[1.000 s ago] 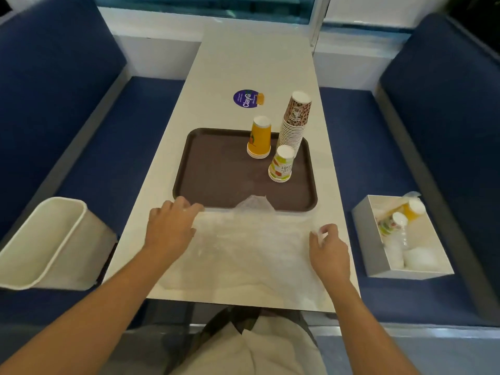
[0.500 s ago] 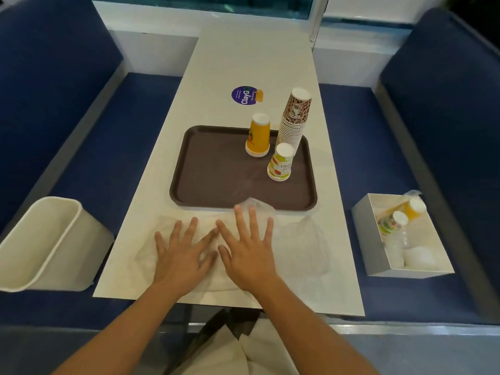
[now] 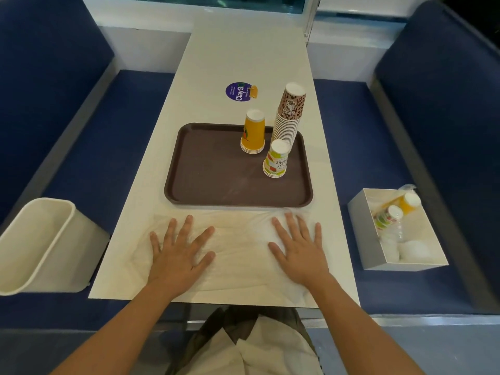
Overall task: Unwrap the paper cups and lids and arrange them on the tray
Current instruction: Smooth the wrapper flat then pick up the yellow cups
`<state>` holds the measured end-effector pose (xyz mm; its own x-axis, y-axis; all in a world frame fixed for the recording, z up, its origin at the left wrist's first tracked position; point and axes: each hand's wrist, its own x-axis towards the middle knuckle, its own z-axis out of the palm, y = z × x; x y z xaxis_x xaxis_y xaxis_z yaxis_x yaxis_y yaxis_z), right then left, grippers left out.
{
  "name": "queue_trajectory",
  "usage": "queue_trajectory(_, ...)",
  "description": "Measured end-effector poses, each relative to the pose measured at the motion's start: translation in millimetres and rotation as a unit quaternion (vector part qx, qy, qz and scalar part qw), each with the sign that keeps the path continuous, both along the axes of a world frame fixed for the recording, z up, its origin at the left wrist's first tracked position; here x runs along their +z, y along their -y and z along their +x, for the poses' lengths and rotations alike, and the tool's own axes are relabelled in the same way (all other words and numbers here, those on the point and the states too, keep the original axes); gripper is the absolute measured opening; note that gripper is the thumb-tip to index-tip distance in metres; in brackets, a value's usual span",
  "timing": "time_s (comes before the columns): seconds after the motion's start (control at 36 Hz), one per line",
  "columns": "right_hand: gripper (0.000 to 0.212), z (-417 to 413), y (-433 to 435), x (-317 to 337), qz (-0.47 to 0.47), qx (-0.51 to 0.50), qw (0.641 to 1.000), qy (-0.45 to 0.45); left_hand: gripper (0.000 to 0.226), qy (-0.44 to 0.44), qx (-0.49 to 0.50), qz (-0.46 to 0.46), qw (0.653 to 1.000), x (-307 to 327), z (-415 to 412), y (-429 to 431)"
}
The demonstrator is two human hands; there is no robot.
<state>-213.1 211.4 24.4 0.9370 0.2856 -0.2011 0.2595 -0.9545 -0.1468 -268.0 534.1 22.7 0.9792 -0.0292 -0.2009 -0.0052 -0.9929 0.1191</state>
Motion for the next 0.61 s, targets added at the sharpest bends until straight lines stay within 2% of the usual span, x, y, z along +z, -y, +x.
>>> queue_trajectory(0.14,0.063,-4,-2,-4,0.003,0.000,1.000,0.021,0.072,-0.012,0.012,-0.007,1.000,5,2,0)
queue_trajectory(0.25,0.043,-11,-3,-3,0.019,0.006,0.989,0.144,0.078,0.012,0.026,-0.013,1.000,11,1,4)
queue_trajectory(0.31,0.038,-13,-4,-2,0.020,-0.015,0.984,0.175,0.081,0.040,0.026,-0.013,0.999,10,-2,4)
queue_trajectory(0.39,0.032,-13,-4,3,0.017,-0.048,0.990,0.134,0.083,0.084,0.021,-0.029,0.996,16,-5,6)
queue_trajectory(0.5,0.037,-14,-6,15,0.055,-0.037,0.997,0.028,0.070,0.163,0.030,-0.083,0.983,34,-7,14)
queue_trajectory(0.61,0.042,-13,-9,36,0.068,-0.044,0.996,0.038,0.058,0.231,0.049,-0.177,0.955,58,1,28)
